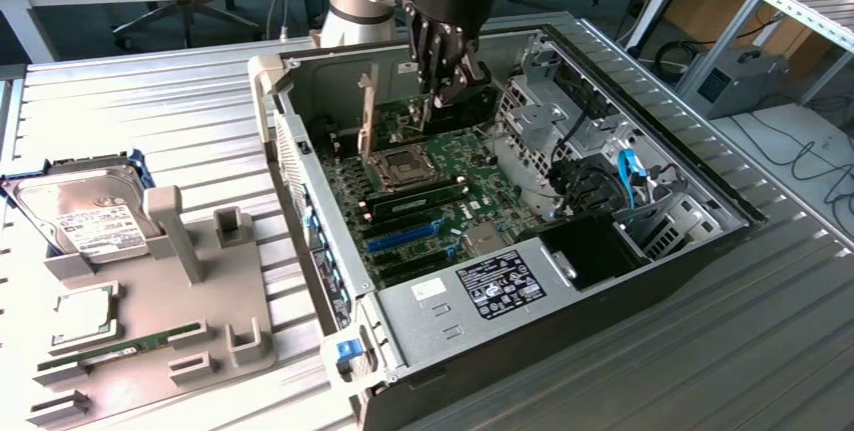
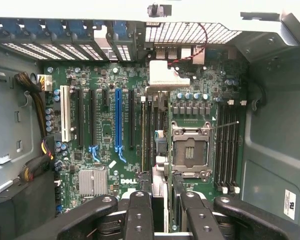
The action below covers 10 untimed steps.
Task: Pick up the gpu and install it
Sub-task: 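Insert the gpu into the slot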
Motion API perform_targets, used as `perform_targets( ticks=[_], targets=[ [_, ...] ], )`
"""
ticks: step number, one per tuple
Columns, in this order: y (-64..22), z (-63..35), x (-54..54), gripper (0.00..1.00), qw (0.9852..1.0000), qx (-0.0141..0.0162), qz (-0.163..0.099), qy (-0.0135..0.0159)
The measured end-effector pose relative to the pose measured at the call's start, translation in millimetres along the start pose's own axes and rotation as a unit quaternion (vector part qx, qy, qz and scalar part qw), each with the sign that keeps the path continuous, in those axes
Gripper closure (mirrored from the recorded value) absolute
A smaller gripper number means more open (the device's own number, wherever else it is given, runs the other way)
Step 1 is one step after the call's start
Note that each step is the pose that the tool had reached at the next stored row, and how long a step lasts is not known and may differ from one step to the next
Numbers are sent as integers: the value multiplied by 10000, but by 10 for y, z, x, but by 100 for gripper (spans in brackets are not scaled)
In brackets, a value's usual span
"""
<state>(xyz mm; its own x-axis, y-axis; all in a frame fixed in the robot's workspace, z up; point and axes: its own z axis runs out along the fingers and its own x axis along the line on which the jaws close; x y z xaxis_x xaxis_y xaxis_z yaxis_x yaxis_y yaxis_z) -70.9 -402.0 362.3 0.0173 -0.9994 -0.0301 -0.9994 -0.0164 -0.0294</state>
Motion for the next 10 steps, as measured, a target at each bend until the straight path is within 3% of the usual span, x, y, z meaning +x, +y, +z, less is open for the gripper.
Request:
perform_targets(
  ticks=[10],
  targets=[
    [17, 13, 1, 73, 10000, 0, 0, 0]
  ],
)
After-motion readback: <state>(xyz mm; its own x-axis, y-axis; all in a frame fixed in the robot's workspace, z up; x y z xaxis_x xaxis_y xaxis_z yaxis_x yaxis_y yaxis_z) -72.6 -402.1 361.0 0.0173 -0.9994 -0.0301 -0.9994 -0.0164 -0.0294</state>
